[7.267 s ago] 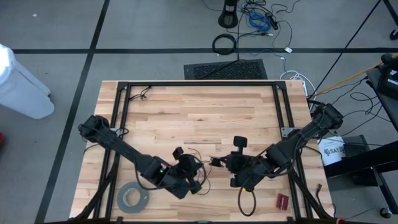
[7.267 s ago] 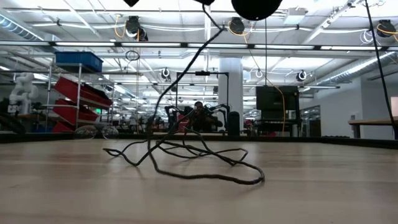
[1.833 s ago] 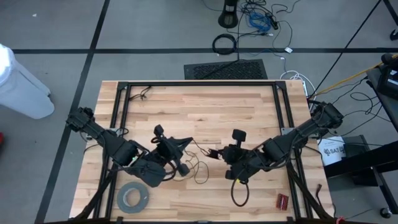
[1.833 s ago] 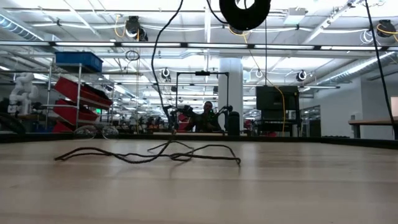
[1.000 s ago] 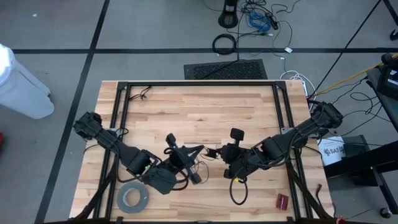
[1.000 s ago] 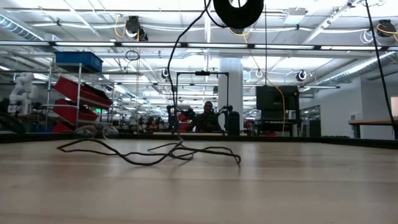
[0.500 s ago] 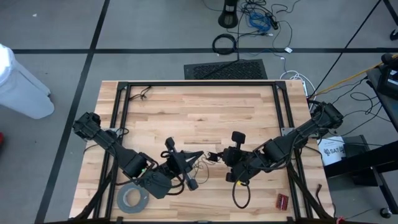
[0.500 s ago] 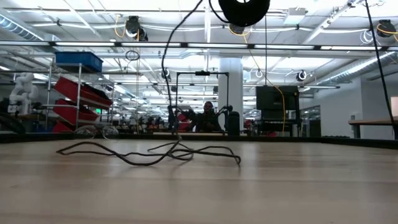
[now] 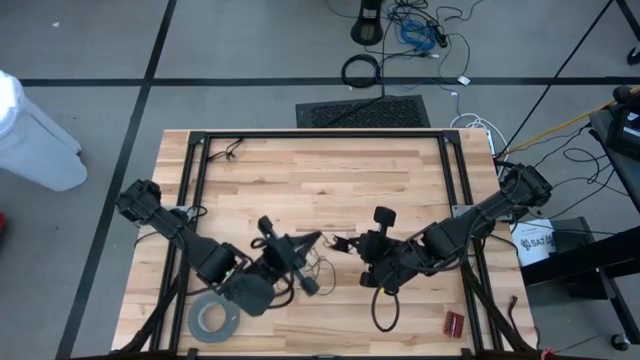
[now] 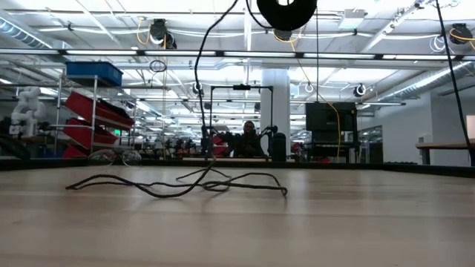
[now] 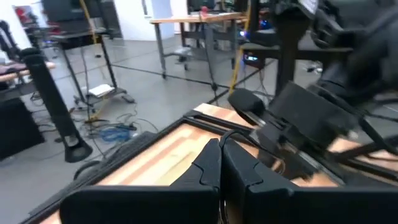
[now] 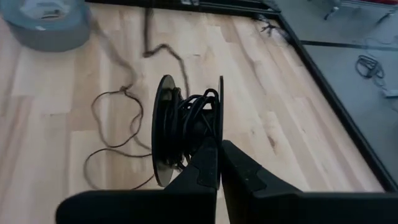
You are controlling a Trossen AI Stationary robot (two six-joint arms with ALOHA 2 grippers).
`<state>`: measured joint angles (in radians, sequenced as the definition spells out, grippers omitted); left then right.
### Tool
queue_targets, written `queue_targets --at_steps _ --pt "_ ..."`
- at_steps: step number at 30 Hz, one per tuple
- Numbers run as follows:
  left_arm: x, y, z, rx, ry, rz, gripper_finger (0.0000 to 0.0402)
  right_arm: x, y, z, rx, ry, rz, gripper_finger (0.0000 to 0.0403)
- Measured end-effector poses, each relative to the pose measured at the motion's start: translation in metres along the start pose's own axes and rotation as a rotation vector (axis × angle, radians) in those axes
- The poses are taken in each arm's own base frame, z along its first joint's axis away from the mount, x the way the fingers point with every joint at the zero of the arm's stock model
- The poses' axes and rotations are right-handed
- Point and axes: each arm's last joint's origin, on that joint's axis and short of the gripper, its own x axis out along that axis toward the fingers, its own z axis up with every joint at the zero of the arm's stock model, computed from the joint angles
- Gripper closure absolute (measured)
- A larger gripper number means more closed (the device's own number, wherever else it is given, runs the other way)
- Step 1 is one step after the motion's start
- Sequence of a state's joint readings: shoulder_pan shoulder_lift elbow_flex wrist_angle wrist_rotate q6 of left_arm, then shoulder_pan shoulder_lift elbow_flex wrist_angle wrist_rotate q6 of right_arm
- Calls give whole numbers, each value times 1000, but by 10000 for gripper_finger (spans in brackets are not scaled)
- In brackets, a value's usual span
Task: Coil cords
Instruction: Coil the black wire onto the spool
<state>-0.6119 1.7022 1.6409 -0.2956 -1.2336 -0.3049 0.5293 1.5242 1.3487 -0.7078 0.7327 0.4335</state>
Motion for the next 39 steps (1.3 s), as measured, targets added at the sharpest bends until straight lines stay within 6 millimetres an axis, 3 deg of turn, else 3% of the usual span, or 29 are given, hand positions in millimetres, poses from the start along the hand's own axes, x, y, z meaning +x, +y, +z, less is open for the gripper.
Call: queue_targets --at_steps 6,12,17,23,29,39 --pt "12 1 -1 -67 48 -102 398 5 -6 2 -12 3 -27 403" --pt "10 -6 -7 -67 64 -137 398 9 -11 4 -9 9 -38 403" --pt "-2 -4 -3 46 31 -91 398 9 -10 3 -20 21 -28 403" --pt "-26 14 13 83 21 -105 398 7 -7 0 -34 52 21 403" --pt "-40 30 24 103 -17 -8 398 4 -3 -1 -29 49 55 403" --pt "-18 24 30 6 -33 -42 398 8 1 12 22 -64 52 403"
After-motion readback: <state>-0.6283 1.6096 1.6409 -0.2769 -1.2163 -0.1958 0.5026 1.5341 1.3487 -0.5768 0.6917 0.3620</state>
